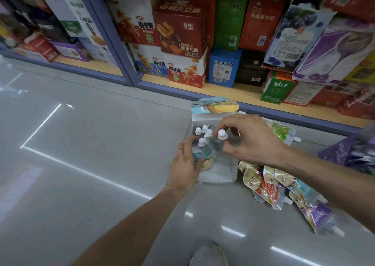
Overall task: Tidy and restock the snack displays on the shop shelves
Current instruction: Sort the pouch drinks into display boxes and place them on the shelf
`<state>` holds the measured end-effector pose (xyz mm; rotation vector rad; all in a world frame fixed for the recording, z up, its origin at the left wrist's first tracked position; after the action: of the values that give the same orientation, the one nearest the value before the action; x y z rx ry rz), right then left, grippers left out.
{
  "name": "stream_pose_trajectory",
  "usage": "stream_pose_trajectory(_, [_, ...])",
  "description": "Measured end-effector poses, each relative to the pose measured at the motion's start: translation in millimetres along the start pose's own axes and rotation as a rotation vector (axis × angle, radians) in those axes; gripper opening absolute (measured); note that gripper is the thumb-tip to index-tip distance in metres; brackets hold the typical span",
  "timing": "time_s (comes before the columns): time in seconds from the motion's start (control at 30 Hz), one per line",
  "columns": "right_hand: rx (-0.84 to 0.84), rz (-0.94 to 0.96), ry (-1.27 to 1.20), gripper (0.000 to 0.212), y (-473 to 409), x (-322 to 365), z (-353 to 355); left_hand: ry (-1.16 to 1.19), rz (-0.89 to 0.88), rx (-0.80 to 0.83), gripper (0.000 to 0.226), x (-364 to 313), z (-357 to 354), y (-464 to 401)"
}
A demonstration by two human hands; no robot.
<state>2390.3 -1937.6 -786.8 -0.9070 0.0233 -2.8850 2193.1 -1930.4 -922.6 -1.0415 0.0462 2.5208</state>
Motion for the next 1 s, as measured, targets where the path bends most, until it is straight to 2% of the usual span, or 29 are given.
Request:
stream_pose_trajectory(0.07, [0.083, -0.05, -0.091, 0.016, 0.6, -4.4, -11.4, 0.011, 0.005, 0.007, 0.076, -1.1, 2.0, 0.5])
stream_pose_trajectory(0.2, [0.13, -0.096, 0.038, 0.017, 10.4, -22.7, -68.4, 0.171, 0.011, 0.043, 0.085, 4.8, 7.4, 6.8])
stream_pose_trajectory(0.27, [0.094, -0.141, 0.018, 0.021, 15.1, -26.7, -94.6, 0.294, -0.004, 0.096, 0.1, 11.8, 10.3, 14.0])
stream_pose_trajectory(0.37, [-0.018, -0.248, -0.099, 0.027, 15.4, -20.8, -113.2, 0.263, -0.017, 0.111, 0.108, 11.6, 10.1, 20.1])
stream_pose_trajectory(0.5, [-0.117, -0.429, -0.226, 0.057, 25.7, -16.4, -119.3, 0.134, -0.065, 0.016, 0.083, 9.6, 5.0, 12.1])
stream_pose_trajectory(0.63, [-0.011, -0.644, -0.153, 0.088, 30.7, -30.9, -120.1, 0.058, -0.07, 0.002, 0.075, 9.7, 3.6, 6.5])
stream_pose_trajectory(0.73, [0.068, -0.769, -0.231, 0.082, 17.1, -38.9, -124.4, 0.083, -0.059, -0.023, 0.079, 13.4, 0.7, 6.4])
stream_pose_trajectory(0.83, [0.125, -0.886, -0.349, 0.08, 3.3, -45.8, -128.6, 0.186, 0.051, 0.002, 0.084, 17.6, -5.0, 5.6])
stream_pose_trajectory(1.0, [0.107, -0.735, -0.472, 0.07, -9.1, -44.3, -132.3, 0.159, 0.016, 0.136, 0.047, 21.3, -10.1, -8.5])
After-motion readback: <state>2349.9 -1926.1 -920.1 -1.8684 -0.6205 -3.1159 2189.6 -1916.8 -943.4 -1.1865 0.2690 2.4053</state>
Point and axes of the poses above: each hand's wrist, its own y-axis away from the middle knuckle, its own z-axis out of the back of the hand, x = y × z, the point moved 1 cm from there along -y, towards the middle knuckle, and after that the axes turned 10 degrees about -z, right-handed, at the moved point
